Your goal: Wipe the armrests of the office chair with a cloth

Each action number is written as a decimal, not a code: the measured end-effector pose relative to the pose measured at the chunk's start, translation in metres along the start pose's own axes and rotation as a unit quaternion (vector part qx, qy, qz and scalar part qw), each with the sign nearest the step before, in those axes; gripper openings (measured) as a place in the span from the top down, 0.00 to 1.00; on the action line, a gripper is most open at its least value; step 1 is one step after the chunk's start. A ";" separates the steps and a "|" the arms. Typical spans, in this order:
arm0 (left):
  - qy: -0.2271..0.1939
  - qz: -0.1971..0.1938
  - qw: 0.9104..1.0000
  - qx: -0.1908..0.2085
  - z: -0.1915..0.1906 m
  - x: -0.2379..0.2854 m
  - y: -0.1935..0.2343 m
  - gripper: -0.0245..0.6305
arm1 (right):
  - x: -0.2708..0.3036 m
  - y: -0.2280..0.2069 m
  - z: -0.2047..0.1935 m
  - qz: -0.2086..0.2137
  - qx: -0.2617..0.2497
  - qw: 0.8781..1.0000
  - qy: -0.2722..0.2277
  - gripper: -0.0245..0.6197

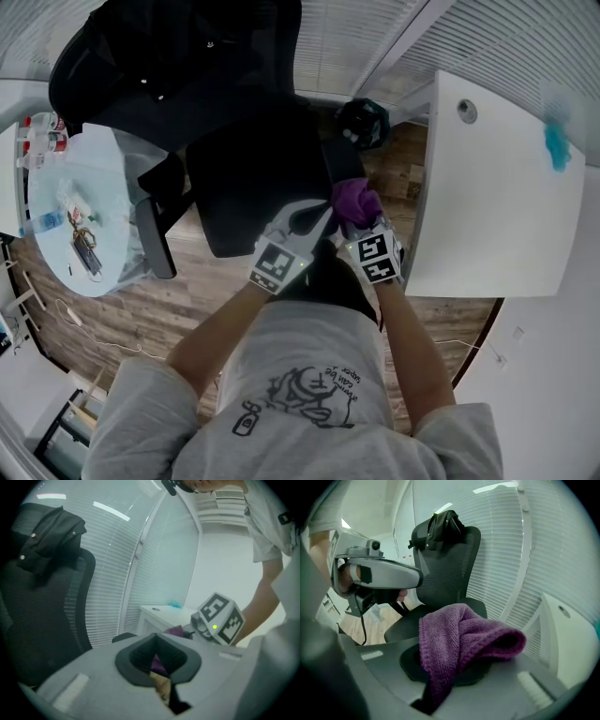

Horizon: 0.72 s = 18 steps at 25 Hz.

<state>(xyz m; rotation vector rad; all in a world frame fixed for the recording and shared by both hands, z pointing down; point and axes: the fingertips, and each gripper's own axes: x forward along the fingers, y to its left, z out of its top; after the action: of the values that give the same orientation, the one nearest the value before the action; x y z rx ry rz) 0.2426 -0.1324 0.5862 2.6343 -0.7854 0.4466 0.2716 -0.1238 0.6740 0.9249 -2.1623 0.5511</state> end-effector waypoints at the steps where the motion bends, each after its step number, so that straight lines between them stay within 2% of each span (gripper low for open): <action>1: 0.000 0.001 1.000 -0.001 0.000 -0.001 0.001 0.96 | 0.005 -0.003 0.004 0.001 -0.002 1.000 0.005 0.90; 18: 0.004 0.026 1.000 -0.012 -0.004 -0.012 0.024 0.96 | 0.083 -0.057 0.084 0.026 -0.008 0.999 0.043 0.90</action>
<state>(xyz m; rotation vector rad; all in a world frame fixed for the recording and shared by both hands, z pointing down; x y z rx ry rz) 0.2184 -0.1442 0.5911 2.5936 -0.8521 0.4592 0.2362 -0.2496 0.6870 0.8237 -2.1161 0.5872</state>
